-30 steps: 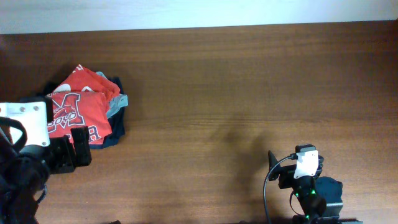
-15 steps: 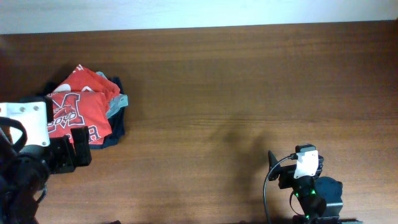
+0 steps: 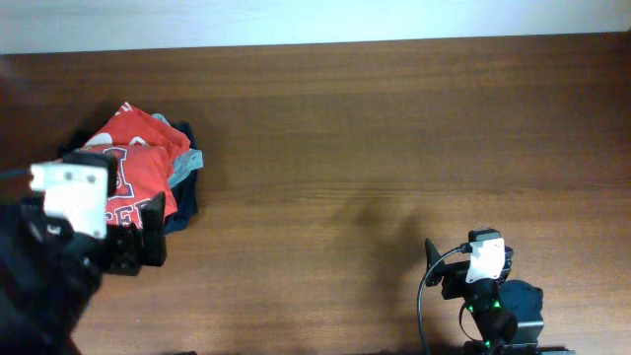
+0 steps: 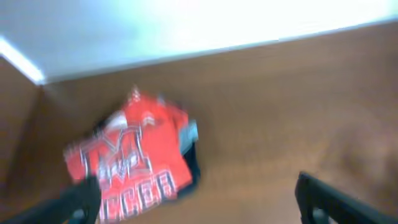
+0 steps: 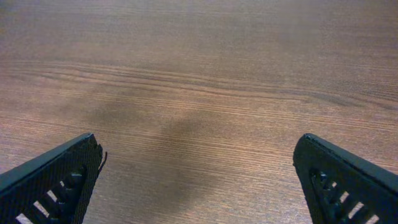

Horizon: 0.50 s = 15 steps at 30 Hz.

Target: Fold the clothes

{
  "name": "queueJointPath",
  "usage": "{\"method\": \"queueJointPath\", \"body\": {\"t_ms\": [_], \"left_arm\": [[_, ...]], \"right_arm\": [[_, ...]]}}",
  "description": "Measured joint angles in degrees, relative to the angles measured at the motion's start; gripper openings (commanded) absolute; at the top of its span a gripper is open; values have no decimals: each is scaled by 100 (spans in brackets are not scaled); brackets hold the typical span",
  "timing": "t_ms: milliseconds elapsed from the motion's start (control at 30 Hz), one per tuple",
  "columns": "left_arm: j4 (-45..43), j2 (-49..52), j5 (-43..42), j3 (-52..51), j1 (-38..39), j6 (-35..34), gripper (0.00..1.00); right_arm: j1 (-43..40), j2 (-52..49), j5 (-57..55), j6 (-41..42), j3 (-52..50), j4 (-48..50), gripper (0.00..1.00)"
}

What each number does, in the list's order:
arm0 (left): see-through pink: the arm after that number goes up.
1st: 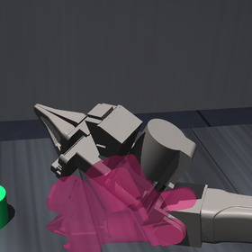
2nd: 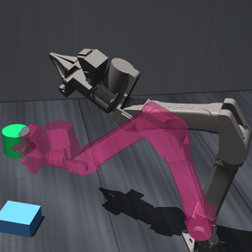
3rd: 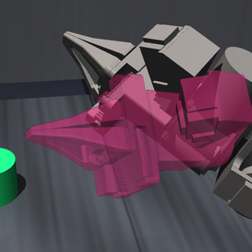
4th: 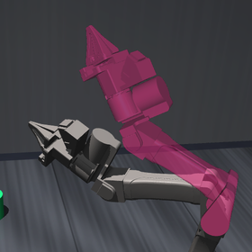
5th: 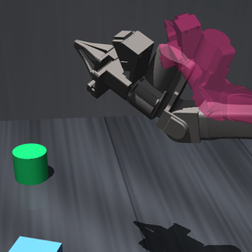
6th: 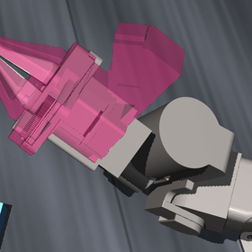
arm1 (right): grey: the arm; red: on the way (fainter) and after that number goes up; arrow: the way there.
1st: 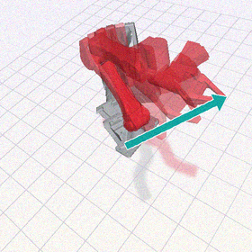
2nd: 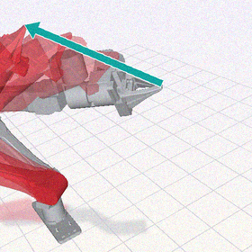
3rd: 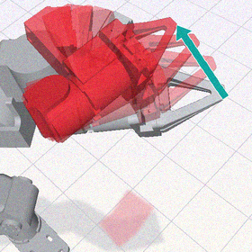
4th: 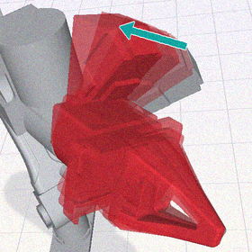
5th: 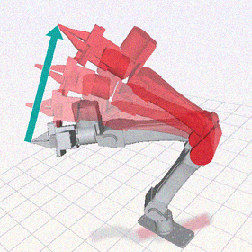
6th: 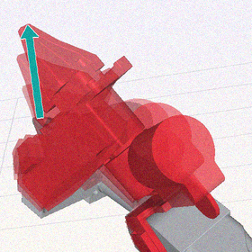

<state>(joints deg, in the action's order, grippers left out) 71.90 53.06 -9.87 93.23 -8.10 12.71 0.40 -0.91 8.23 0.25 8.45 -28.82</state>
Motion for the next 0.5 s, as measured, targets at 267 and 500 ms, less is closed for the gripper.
{"method": "queueJointPath", "body": {"t_ms": [267,500], "left_arm": [[-2188,-2076,129,-3080,136,24,99],[-3451,-3414,151,-5530,136,39,99]], "right_arm": [[0,0,17,0,-7,17,99],[0,0,20,0,-4,15,99]]}}
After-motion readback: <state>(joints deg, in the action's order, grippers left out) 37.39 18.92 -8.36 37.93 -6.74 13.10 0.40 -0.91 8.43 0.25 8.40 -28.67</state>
